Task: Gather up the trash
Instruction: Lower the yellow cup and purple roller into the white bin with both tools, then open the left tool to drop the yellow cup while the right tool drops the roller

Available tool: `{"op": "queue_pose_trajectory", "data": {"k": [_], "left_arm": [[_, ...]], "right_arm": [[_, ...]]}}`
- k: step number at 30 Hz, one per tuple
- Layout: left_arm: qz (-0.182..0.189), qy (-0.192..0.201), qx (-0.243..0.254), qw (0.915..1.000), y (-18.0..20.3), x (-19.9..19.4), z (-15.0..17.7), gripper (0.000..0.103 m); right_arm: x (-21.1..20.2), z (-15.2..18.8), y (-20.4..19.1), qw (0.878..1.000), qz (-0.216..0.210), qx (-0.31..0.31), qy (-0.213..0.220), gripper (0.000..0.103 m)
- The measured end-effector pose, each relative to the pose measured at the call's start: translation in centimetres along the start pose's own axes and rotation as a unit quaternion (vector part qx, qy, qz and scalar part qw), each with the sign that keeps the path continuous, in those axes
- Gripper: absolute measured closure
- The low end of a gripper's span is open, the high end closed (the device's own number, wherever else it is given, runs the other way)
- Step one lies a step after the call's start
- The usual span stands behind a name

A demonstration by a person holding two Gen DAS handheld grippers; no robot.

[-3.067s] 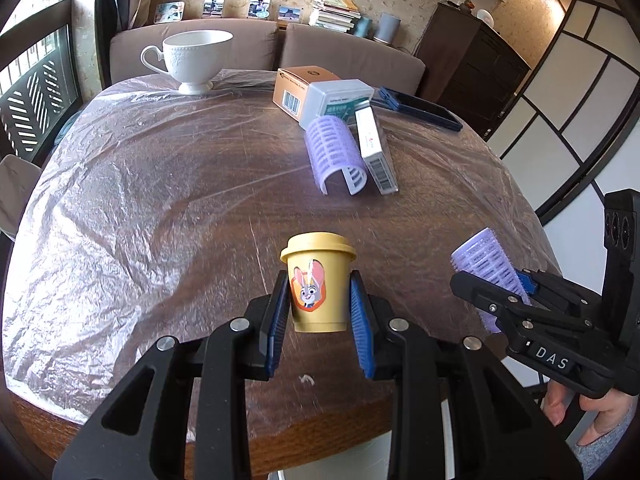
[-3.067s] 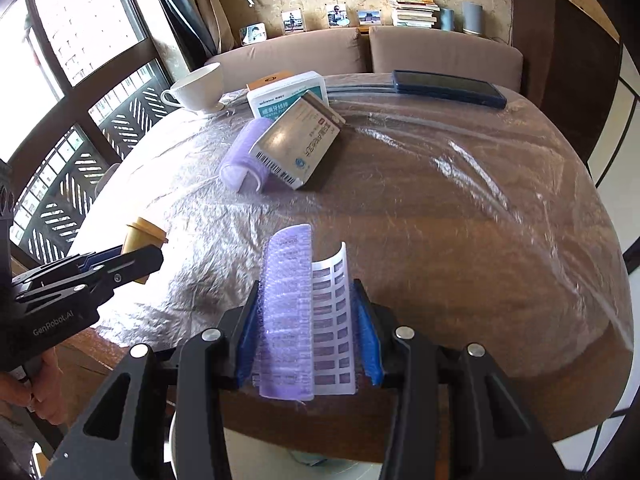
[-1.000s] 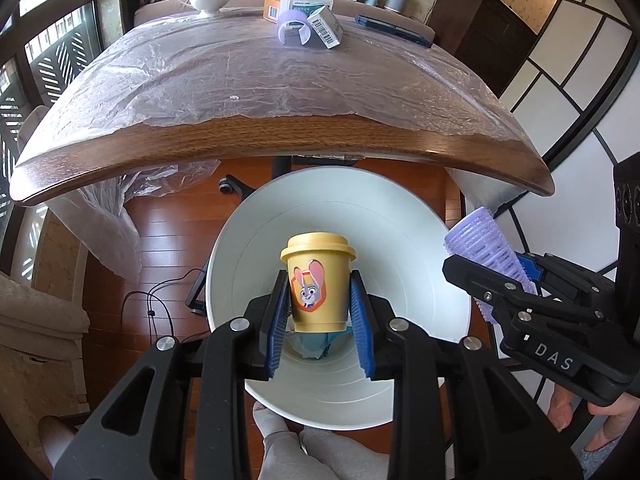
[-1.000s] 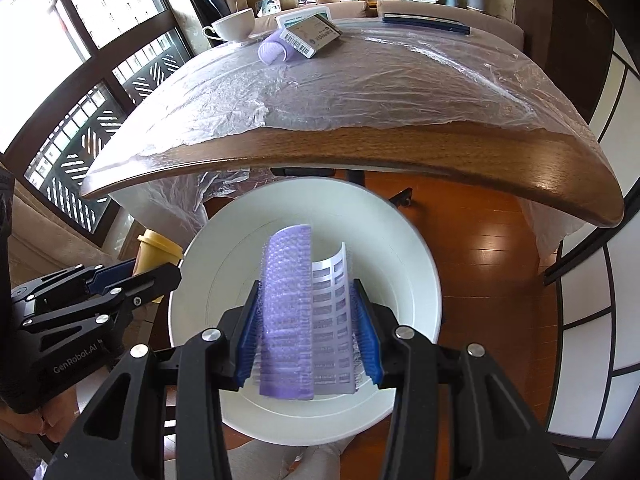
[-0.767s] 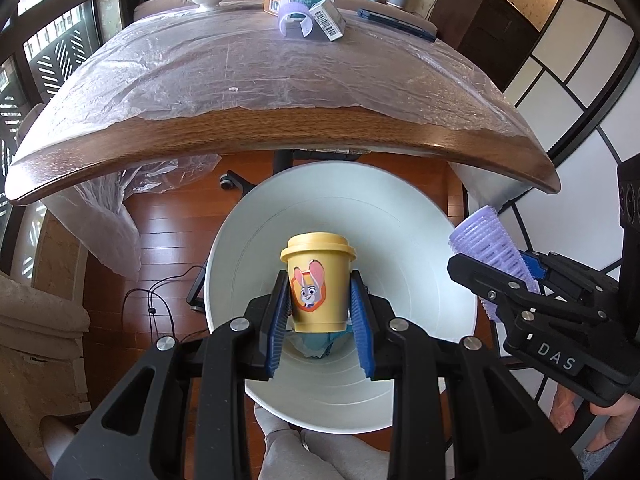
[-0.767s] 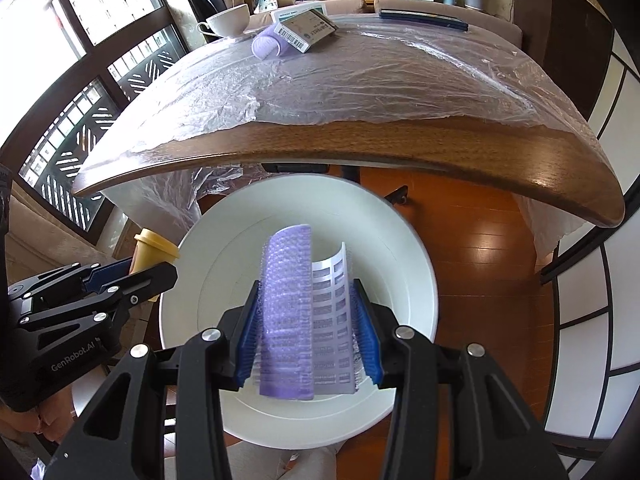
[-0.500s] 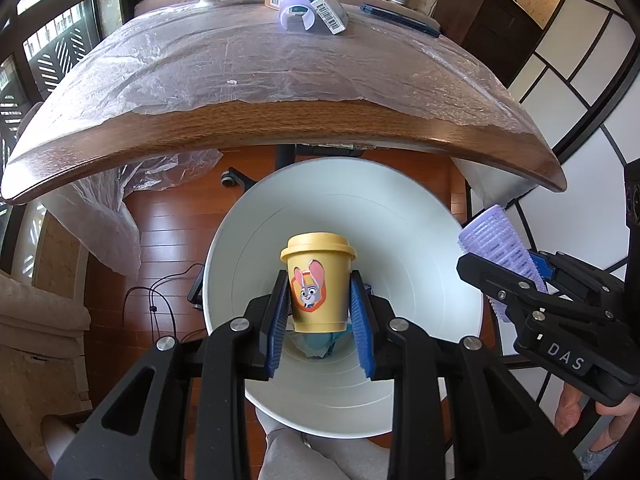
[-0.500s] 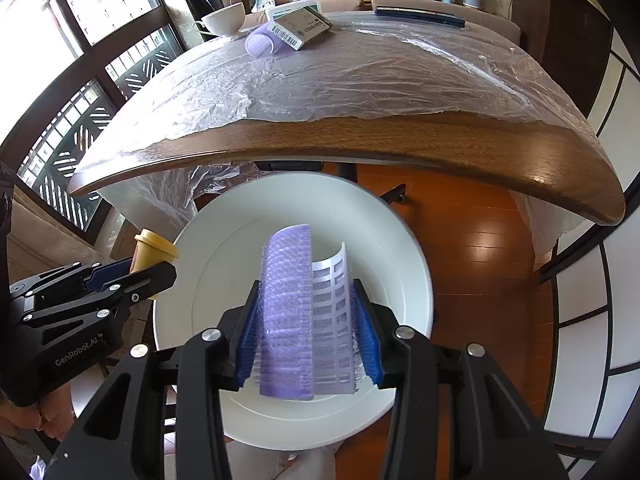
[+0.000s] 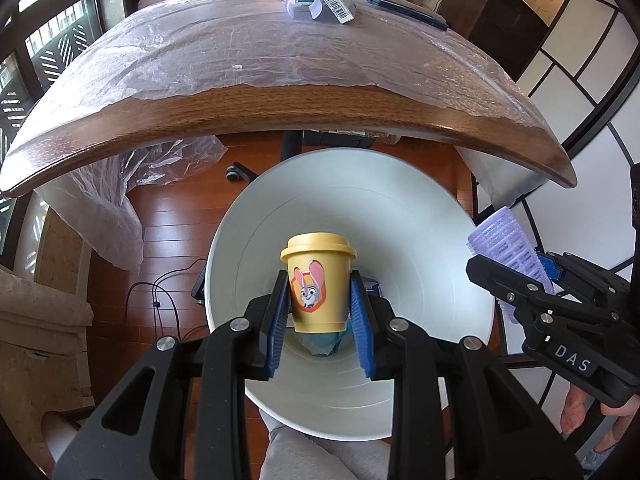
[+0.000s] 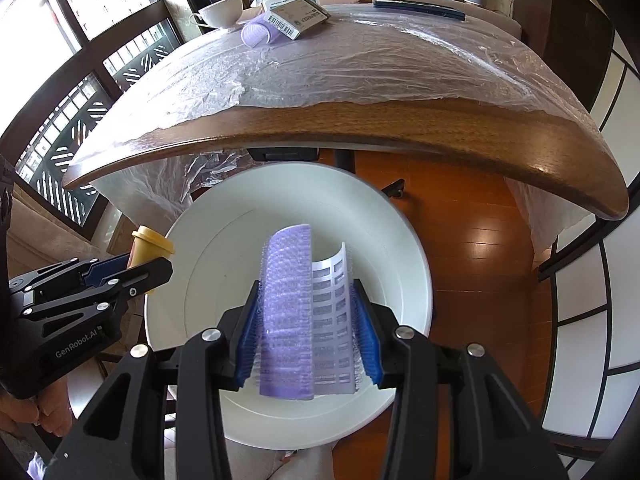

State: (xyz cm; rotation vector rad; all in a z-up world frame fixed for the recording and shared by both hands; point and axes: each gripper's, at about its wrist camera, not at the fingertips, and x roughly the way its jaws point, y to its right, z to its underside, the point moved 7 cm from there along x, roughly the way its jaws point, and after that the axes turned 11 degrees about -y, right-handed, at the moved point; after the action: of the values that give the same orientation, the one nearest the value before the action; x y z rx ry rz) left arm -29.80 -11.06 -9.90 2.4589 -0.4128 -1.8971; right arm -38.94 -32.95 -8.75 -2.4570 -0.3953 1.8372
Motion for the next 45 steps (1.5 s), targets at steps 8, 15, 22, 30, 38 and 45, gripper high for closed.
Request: {"op": "queue_pose_trajectory", "data": {"k": [8,15,22,30,38,45], "left_arm": [[-0.007,-0.011,-0.002,0.9999,-0.6,1.0,0.1,0.072],[-0.013,-0.024,0.002,0.9996,-0.9,2.2,0.0,0.072],[-0.021,-0.044,0.009,0.9988,-0.9,3.8,-0.1,0.072],[-0.022,-0.067,0.015,0.9974,-1.3,5.4,0.0,0.071],[-0.025,-0.059,0.007,0.9979,-1.9,5.2,-0.2,0.047],[-0.028,-0.030,0.003,0.9991,-1.6,2.9,-0.2,0.028]], "right_arm": [[0.9,0.0,0.1,1.000,0.005,-0.001,-0.010,0.061],[2.1,-0.1,0.5,1.000,0.007,0.003,-0.022,0.061],[3.7,-0.1,1.1,0.999,0.008,0.013,-0.039,0.061],[5.1,0.1,1.5,0.998,0.004,0.020,-0.057,0.061],[4.1,-0.2,2.2,0.998,0.002,0.044,-0.043,0.028],[0.0,-1.3,2.5,0.998,-0.030,0.059,-0.001,0.011]]}}
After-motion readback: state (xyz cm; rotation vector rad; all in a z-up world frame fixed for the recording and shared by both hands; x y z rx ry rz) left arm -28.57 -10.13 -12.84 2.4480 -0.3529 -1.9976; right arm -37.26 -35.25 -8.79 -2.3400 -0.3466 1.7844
